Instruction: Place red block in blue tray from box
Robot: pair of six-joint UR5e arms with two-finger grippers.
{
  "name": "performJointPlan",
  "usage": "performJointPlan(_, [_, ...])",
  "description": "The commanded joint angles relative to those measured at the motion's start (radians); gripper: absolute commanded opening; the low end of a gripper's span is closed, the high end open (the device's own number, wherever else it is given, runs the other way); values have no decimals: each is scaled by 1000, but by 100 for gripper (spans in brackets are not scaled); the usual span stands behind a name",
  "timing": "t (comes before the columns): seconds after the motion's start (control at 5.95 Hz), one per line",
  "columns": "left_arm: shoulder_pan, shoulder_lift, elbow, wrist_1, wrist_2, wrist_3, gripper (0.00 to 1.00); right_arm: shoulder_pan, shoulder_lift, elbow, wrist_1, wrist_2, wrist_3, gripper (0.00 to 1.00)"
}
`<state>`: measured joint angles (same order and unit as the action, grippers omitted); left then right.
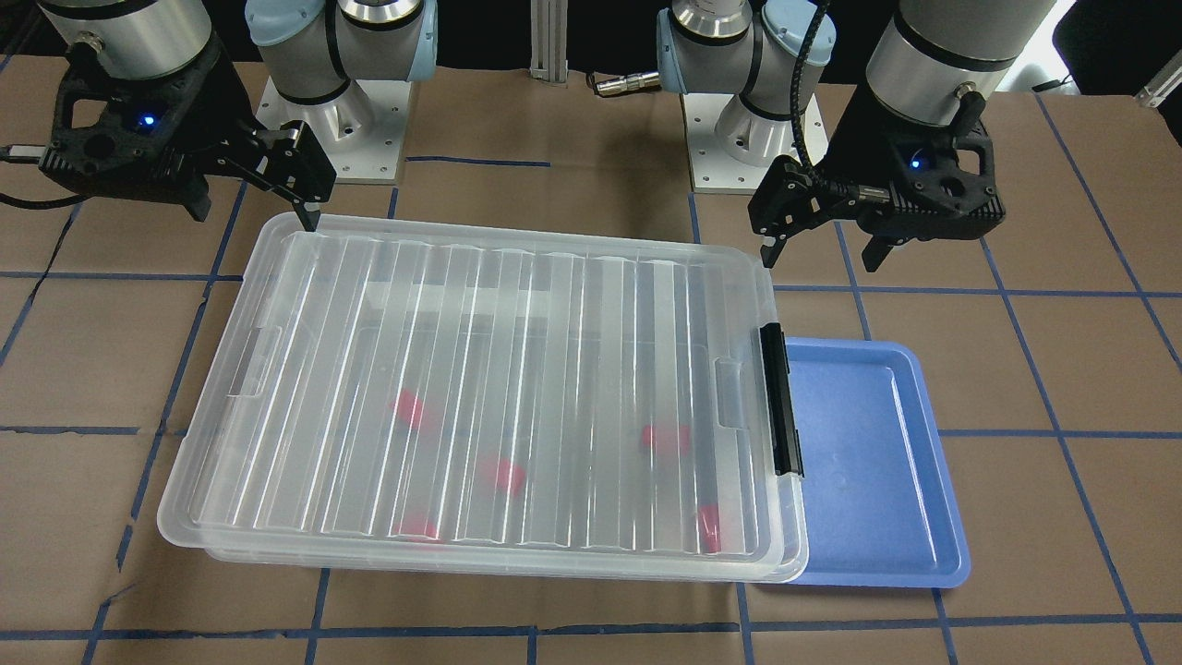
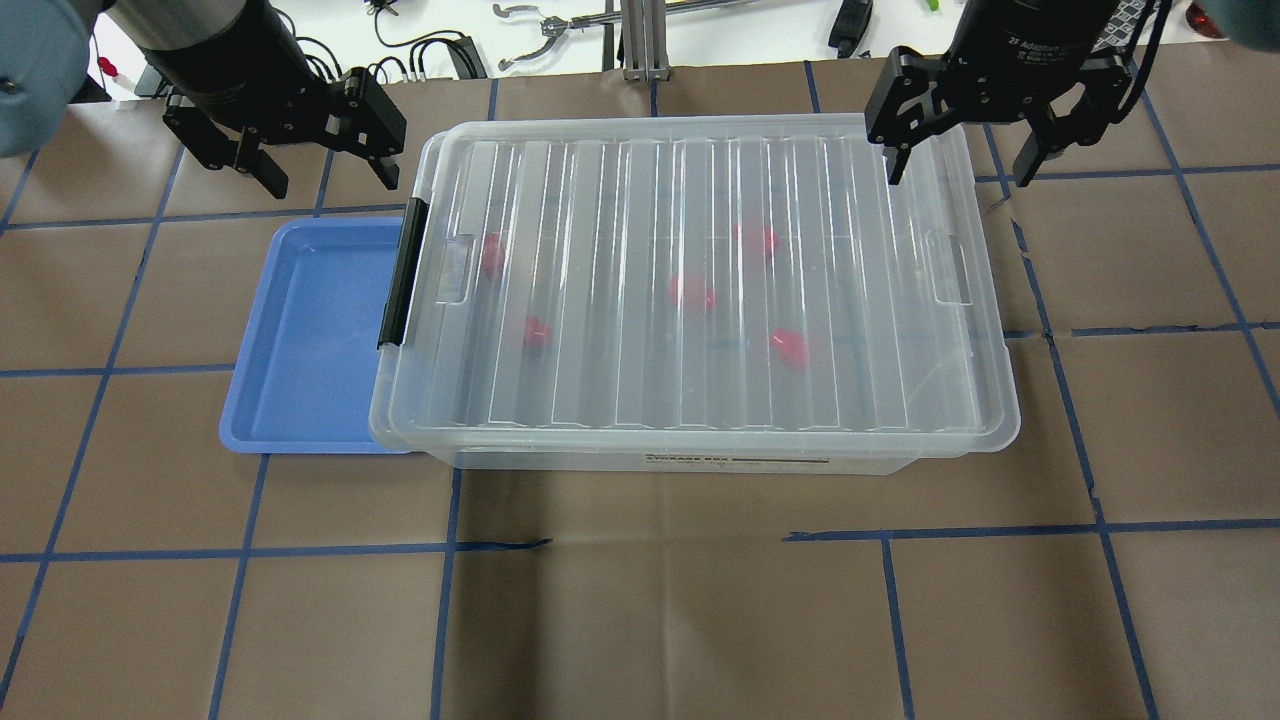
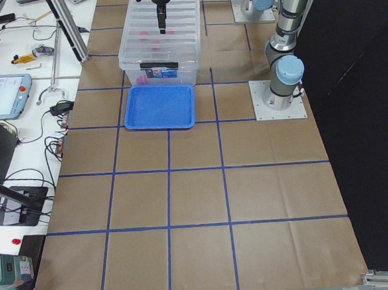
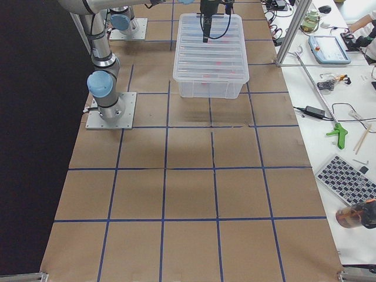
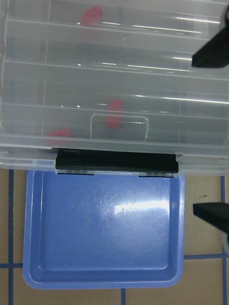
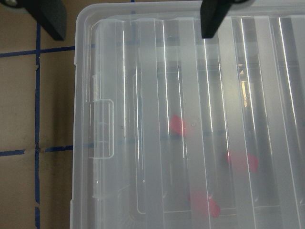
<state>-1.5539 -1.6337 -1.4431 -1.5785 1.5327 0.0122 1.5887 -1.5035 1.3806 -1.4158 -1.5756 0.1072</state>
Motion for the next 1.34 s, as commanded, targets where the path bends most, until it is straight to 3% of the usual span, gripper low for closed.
performJointPlan(0.0, [0, 1, 0, 0, 0, 0, 98, 0, -1, 0, 0, 0, 0, 100])
performJointPlan(1.01, [0, 3, 7, 2, 3, 0, 98, -4, 12, 14, -6, -3, -15, 100])
performJointPlan(1.18, [1, 3, 9, 2, 0, 0, 98, -10, 12, 44, -62, -4, -17, 100])
